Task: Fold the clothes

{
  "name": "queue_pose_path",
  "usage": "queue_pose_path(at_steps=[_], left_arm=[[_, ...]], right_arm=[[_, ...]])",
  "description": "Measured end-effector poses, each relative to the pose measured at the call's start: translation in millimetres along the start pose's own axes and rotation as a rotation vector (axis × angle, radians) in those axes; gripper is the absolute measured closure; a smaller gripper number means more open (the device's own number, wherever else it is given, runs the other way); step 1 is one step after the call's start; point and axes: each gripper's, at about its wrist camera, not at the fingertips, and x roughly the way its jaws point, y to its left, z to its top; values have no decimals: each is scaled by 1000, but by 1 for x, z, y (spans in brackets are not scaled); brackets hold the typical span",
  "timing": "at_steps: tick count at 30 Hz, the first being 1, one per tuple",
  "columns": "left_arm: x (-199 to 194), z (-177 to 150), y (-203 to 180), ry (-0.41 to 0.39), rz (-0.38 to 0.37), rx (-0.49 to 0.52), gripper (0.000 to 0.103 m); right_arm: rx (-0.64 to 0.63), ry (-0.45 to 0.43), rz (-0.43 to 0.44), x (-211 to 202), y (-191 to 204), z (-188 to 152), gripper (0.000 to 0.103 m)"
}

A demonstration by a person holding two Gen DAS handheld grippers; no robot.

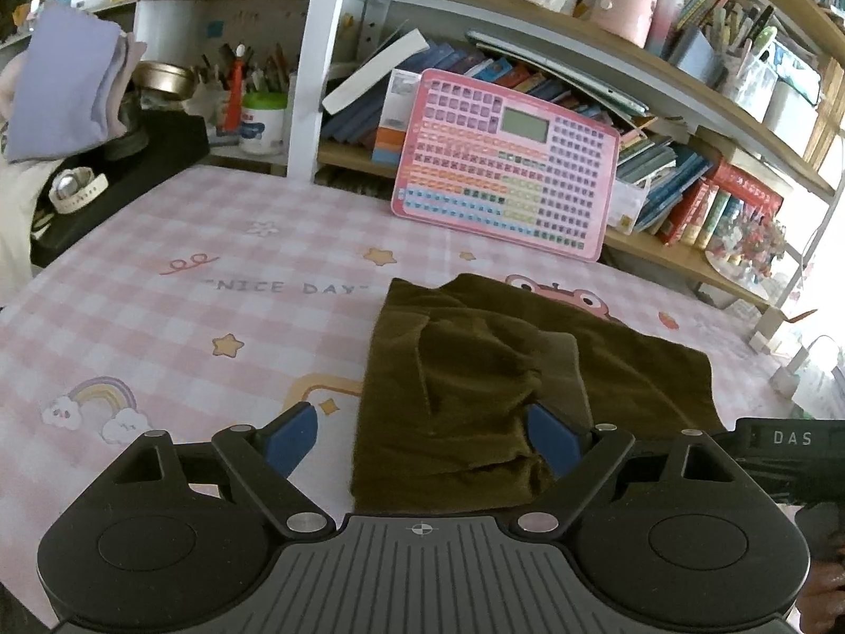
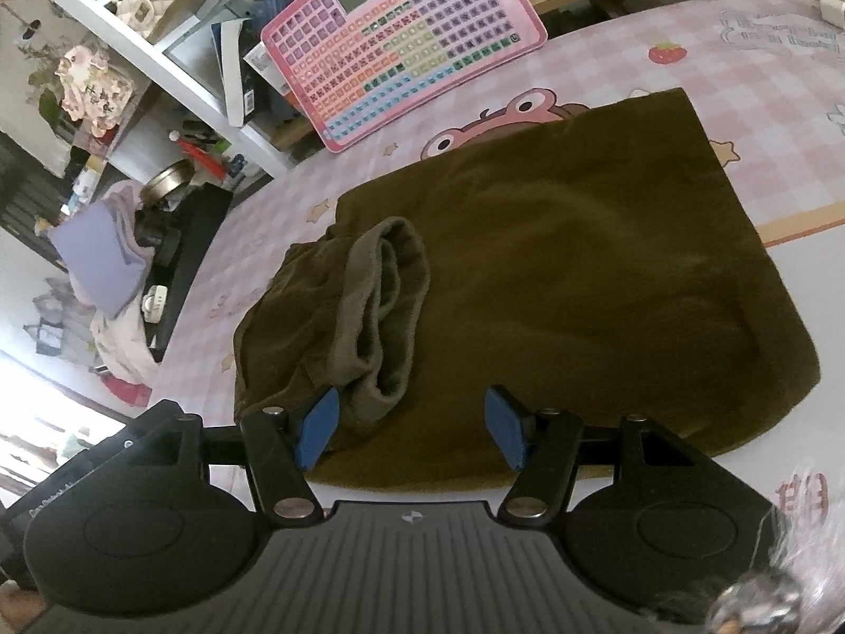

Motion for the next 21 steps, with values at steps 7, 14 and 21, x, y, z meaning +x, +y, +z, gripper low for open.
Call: queue_pose_path(at_steps=[7,14,21], left_arm=[[8,4,19,8,-26,-19,13],[14,2,36,18,-43,-54,13],[20,1,50,23,-48,-89,13]], right_arm=[[-8,-17,-36,6,12,-1,44],[-46,-56,-88,4,20,1,44],[-91,-62,-112,10,32,8,44]])
